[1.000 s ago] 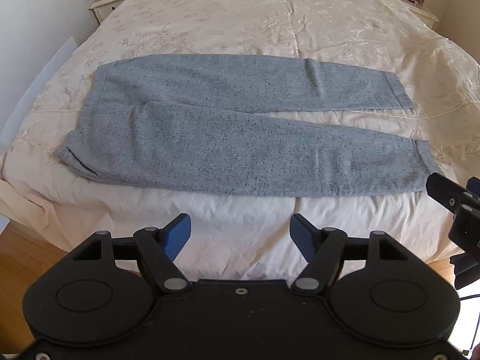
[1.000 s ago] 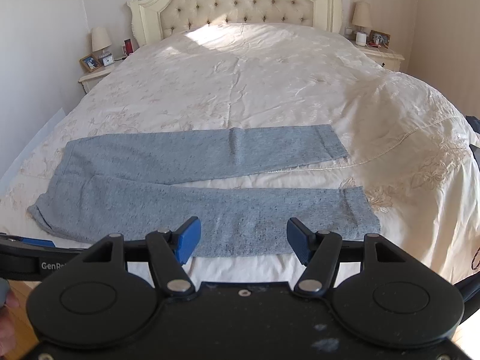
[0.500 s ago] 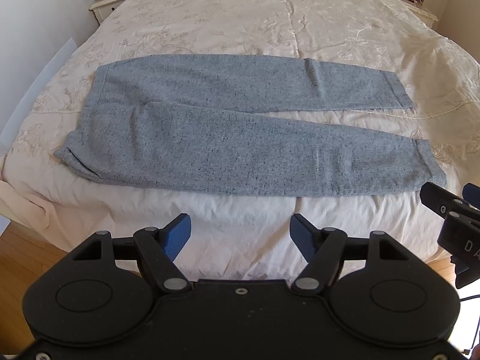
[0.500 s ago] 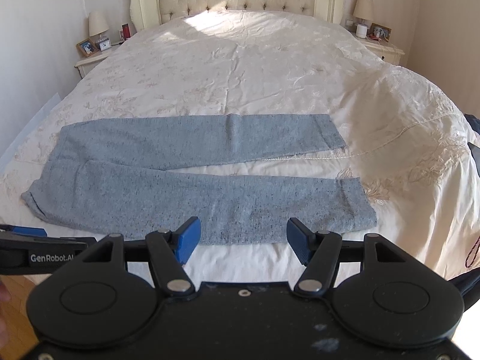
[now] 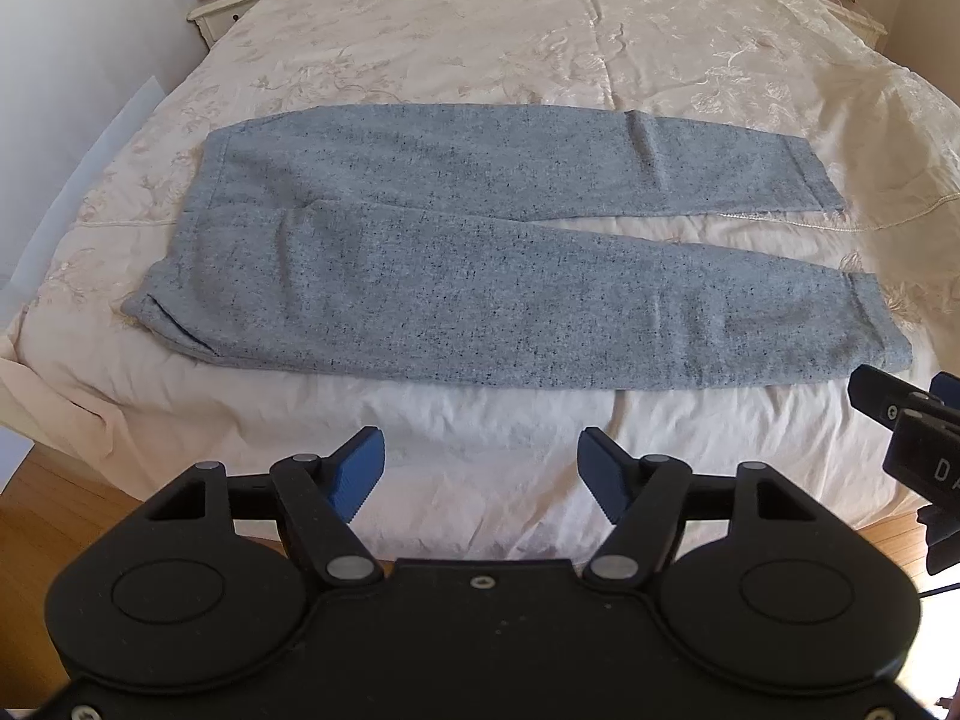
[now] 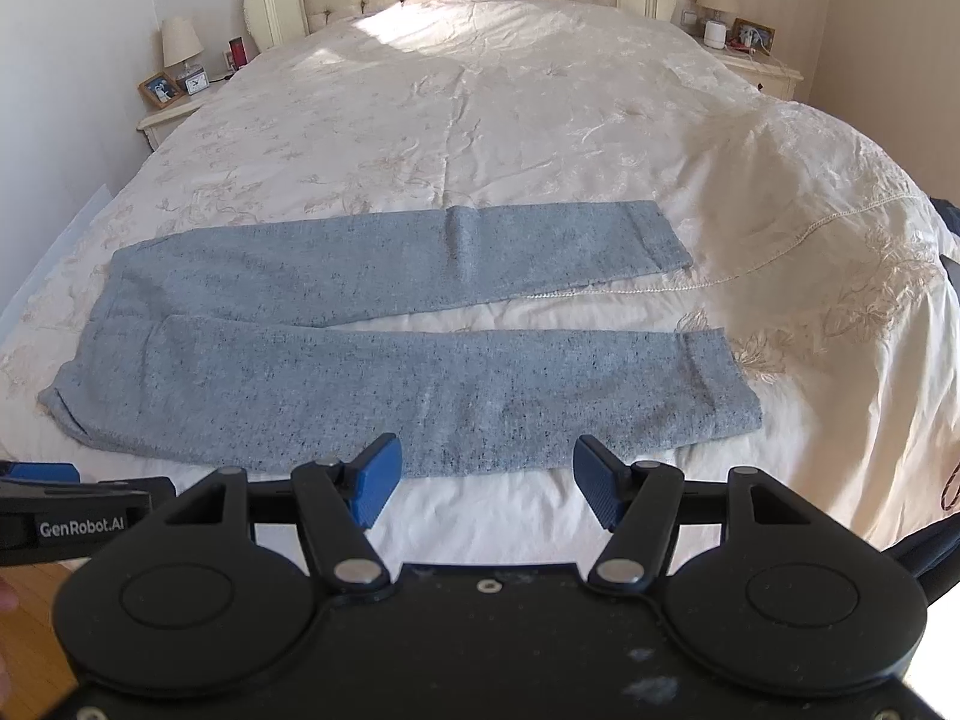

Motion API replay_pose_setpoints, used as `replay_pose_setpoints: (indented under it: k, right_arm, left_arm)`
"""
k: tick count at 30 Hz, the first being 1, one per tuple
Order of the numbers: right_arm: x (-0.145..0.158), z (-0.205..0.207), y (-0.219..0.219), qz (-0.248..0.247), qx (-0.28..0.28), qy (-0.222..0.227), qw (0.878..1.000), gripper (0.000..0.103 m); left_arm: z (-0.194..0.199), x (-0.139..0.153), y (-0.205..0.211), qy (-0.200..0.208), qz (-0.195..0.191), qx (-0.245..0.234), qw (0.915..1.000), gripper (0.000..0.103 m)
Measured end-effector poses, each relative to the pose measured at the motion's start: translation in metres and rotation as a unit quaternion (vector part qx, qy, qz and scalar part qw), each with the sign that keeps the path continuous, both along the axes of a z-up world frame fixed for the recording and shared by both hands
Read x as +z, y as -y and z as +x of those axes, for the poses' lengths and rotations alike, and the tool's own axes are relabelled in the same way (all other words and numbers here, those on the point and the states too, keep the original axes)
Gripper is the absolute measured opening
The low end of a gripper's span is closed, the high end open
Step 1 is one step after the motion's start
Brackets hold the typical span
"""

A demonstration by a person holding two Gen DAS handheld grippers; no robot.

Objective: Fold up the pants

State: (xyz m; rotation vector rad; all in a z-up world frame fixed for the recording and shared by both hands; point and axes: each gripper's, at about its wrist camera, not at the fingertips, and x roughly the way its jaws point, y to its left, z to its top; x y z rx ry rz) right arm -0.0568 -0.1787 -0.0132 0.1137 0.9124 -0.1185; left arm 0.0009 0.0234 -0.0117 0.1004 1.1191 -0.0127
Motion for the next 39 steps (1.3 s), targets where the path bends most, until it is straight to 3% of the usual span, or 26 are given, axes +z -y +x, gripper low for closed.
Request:
replay_pose_setpoints:
  k: [10,19,30,39]
  right_arm:
    - [-0.029,0.032,-0.018,-0.021,0.009,-0.061,0.998,0.066]
    - [-0.039,0.082,-0.03,-0.004,-0.01,-0.096,0.995,0.065]
    - [-0.051,0.163,-0.043,-0.023,-0.046,-0.109,0.993,0.062]
    - [-0.068,0.218,-0.022,-0.019,-0.083,-0.099,0.991,0.06]
  left_arm:
    - [0.031,-0.012,-0.016,-0.026,0.01,0.021,0.9994,0.071]
    - [0.083,-0.024,-0.021,-0.051,0.007,-0.002,0.9987,0.071]
    - [0.167,-0.046,-0.037,-0.057,0.003,-0.04,0.9976,0.071]
    - [0.236,-0.075,-0.039,-0.06,0.014,-0.046,0.997,0.067]
